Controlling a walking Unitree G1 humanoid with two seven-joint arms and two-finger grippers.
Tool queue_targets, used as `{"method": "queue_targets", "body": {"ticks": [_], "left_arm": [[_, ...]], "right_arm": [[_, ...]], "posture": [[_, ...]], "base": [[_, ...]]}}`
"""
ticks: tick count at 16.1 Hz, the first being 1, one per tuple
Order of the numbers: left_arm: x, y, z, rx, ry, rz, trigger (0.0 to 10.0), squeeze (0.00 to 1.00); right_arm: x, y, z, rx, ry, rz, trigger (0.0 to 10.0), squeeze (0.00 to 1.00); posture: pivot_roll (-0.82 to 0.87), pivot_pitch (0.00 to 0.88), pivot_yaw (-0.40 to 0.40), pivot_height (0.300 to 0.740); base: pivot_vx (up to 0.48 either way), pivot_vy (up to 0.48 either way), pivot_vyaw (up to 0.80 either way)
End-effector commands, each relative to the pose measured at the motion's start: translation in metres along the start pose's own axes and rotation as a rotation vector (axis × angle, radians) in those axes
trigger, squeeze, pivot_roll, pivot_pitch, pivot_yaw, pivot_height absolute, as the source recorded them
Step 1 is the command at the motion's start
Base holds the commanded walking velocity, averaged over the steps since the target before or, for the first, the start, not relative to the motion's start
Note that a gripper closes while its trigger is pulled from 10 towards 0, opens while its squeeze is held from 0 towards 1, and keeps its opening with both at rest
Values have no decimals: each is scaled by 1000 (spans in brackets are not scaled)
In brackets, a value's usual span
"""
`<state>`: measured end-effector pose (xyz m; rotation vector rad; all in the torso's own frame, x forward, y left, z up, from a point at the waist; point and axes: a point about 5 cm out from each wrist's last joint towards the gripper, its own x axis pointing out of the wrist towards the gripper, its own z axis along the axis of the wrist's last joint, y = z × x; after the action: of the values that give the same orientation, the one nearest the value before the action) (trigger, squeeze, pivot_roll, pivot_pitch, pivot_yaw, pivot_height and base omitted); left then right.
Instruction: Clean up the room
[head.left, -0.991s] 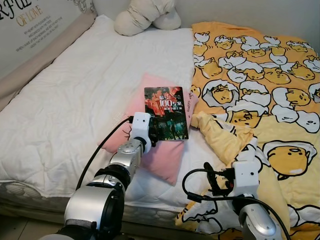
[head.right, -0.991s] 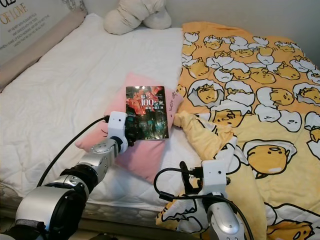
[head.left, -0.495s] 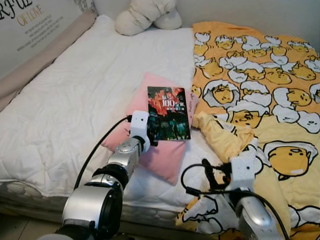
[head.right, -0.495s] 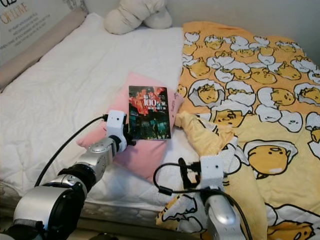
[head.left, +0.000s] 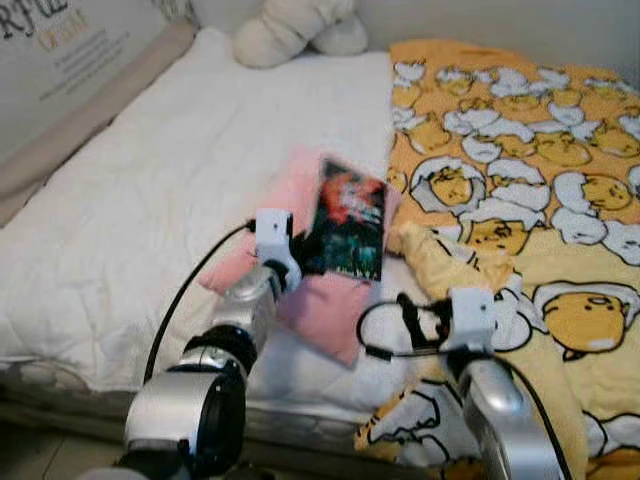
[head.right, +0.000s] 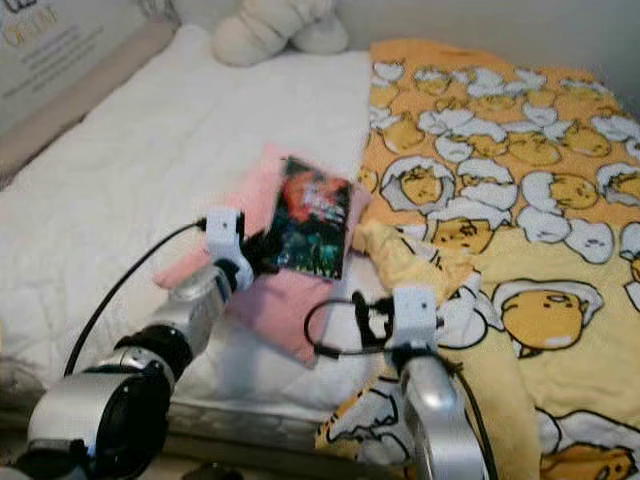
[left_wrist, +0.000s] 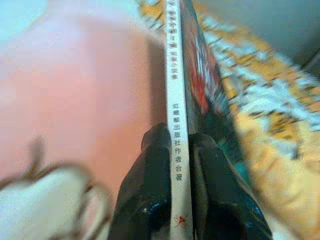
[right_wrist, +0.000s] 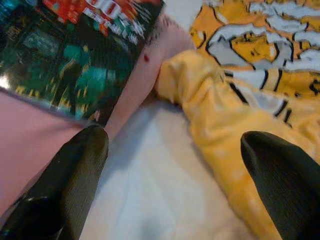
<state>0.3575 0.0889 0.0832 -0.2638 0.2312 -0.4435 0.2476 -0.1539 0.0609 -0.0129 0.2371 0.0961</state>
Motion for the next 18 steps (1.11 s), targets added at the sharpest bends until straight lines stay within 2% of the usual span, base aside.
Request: {"method": "queue_targets", "body": {"ticks": [1, 3, 5, 7, 8, 9, 10, 11, 12, 14, 18], "left_arm": [[5, -7, 24, 3, -105, -74, 0, 0], [4, -7, 36, 4, -172, -110, 0, 0], [-10, 11, 60, 49, -291, -71, 0, 0], [-21, 21, 73, 93, -346, -41, 0, 0], [-25, 25, 79, 120, -362, -27, 0, 0], [-32, 30, 89, 208, -384, -3, 0, 0], [-35, 31, 98, 318, -380, 32, 9294, 0], [-36, 27, 101, 321, -392, 8, 10000, 0], [-36, 25, 101, 307, -394, 2, 10000, 0], [-34, 24, 93, 339, -367, 32, 10000, 0], [-31, 18, 78, 356, -315, 24, 10000, 0]], "right_arm": [[7, -4, 1, 10, -14, -21, 10000, 0], [13, -4, 3, 12, -29, -25, 10000, 0], [19, -5, 7, 15, -56, -30, 10000, 0], [22, -6, 11, 11, -76, -32, 10000, 0], [23, -7, 13, 8, -86, -34, 10000, 0], [24, -9, 19, 9, -110, -39, 10000, 0], [27, -10, 26, 11, -141, -51, 10000, 0], [29, -10, 31, 9, -168, -56, 10000, 0], [31, -10, 34, 9, -182, -59, 10000, 0], [35, -2, 39, -16, -206, -34, 10000, 0], [38, -3, 46, 3, -231, -42, 10000, 0]], "posture": [[-53, 0, 37, 740], [-41, 0, 44, 740], [-17, 0, 48, 740], [-7, 0, 47, 740], [3, 0, 45, 740], [13, 0, 40, 740], [22, 0, 37, 740], [26, 0, 35, 740], [27, 0, 34, 740], [22, 0, 35, 740], [7, 0, 38, 740]], "base": [[0, 0, 0], [0, 0, 0], [0, 0, 0], [0, 0, 0], [0, 0, 0], [0, 0, 0], [0, 0, 0], [0, 0, 0], [0, 0, 0], [0, 476, 0], [0, 480, 0]]}}
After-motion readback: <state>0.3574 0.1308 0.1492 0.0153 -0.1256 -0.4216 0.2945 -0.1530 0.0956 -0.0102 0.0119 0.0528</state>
